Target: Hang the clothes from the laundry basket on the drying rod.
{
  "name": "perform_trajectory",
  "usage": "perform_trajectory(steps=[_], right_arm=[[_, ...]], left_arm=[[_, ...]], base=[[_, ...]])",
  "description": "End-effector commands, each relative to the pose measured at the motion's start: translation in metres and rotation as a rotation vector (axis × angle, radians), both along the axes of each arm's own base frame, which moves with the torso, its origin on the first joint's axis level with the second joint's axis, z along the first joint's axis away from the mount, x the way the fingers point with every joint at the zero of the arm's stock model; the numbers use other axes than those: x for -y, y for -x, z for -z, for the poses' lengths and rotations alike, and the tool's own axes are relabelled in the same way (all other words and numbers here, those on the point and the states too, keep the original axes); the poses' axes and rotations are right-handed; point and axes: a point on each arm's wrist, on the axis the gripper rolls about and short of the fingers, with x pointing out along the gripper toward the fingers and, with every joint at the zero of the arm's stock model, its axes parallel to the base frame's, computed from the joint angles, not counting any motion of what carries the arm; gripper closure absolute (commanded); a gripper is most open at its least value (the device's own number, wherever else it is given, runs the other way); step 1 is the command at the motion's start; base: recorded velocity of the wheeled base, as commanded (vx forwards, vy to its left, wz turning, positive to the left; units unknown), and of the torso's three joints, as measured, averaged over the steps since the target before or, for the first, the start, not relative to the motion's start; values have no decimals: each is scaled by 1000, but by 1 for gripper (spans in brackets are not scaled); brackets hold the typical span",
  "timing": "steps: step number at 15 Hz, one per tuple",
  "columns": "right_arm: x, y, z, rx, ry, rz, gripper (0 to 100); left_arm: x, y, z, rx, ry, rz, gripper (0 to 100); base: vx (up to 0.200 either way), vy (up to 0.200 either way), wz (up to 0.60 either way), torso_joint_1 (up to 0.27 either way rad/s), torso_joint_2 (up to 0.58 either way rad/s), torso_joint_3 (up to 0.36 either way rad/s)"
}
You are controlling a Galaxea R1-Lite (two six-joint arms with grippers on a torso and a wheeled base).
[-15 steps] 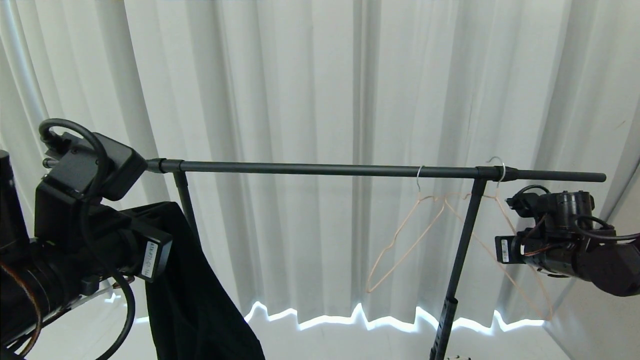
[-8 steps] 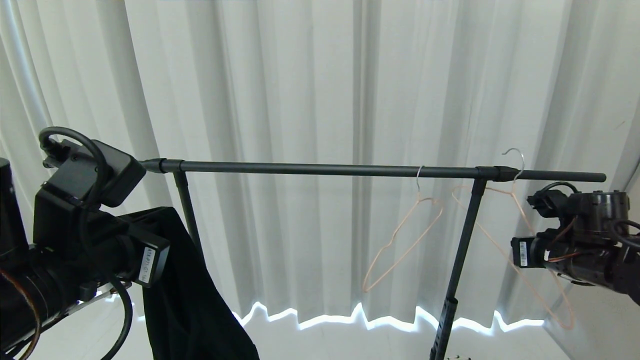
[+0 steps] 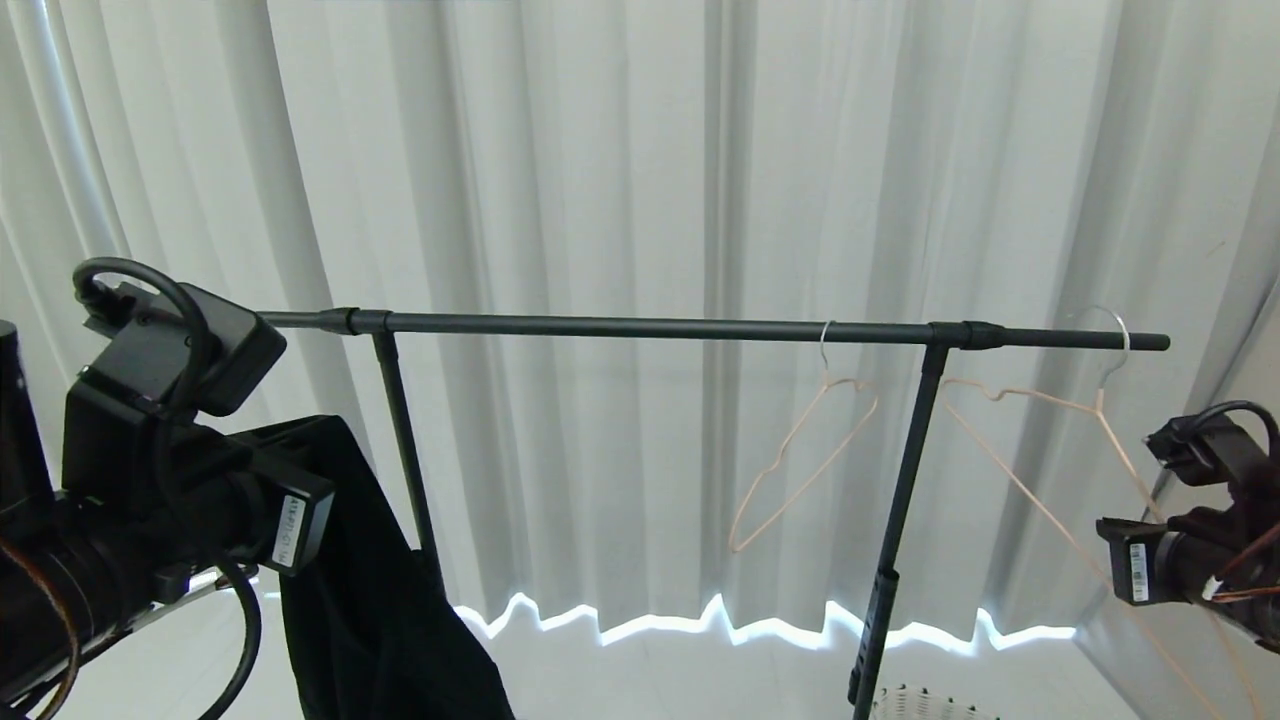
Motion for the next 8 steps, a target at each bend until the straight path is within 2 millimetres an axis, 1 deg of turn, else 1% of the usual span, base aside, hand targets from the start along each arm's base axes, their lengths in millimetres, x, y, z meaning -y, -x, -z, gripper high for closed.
perform_trajectory(steps=[1, 5, 8], right_arm=[[2, 17, -10, 55, 23, -22, 100], [-6, 36, -20, 69, 40, -99, 100], [-28, 52, -30, 109, 23, -255, 100]], left_arm=[[0, -1, 1, -4, -1, 1, 100], [3, -5, 5, -25, -7, 4, 100], [5, -6, 7, -44, 5, 67, 100]], base=[[-200, 0, 0, -2, -2, 2], [-200, 0, 0, 5, 1, 2], [0, 0, 0, 0, 0, 0]])
